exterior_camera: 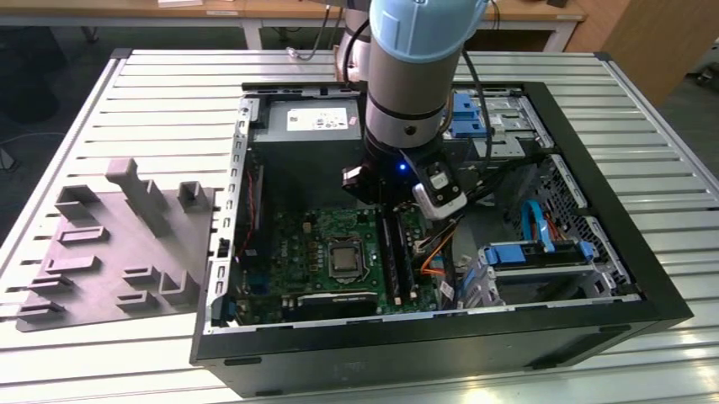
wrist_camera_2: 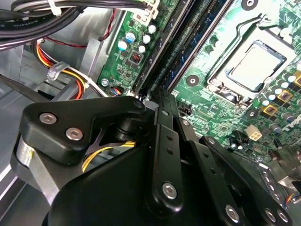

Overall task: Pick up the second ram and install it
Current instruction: 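Press down the second ram until it locks into place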

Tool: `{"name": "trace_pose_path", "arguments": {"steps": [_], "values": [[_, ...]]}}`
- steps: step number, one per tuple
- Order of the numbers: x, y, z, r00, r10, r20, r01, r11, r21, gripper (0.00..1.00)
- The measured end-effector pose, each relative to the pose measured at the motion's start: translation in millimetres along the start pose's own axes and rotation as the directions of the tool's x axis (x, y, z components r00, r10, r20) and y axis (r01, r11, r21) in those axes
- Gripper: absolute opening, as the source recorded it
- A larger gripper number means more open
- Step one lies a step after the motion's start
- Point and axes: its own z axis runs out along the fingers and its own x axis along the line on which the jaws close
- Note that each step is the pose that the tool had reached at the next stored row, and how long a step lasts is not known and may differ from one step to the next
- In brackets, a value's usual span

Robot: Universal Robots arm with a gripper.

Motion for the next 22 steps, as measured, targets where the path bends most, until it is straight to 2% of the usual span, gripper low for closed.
{"name": "trace_pose_path", "arguments": {"steps": [3, 4, 9, 12, 22], "values": [[-0.1, 0.2, -1.2, 1.0000, 0.000, 0.0004, 0.000, 1.0000, -0.0011, 0.11], [-0.2, 0.7, -3.2, 1.0000, 0.000, 0.0010, 0.000, 1.0000, -0.0030, 0.11], [-0.5, 1.8, -20.2, 1.0000, 0.000, 0.0002, 0.000, 1.0000, -0.0003, 0.11], [-0.6, 0.5, -21.6, 1.0000, 0.000, 0.0001, 0.000, 1.0000, -0.0004, 0.11], [-1.7, -28.4, -24.1, 1.0000, 0.000, 0.0001, 0.000, 1.0000, 0.0005, 0.11]]}}
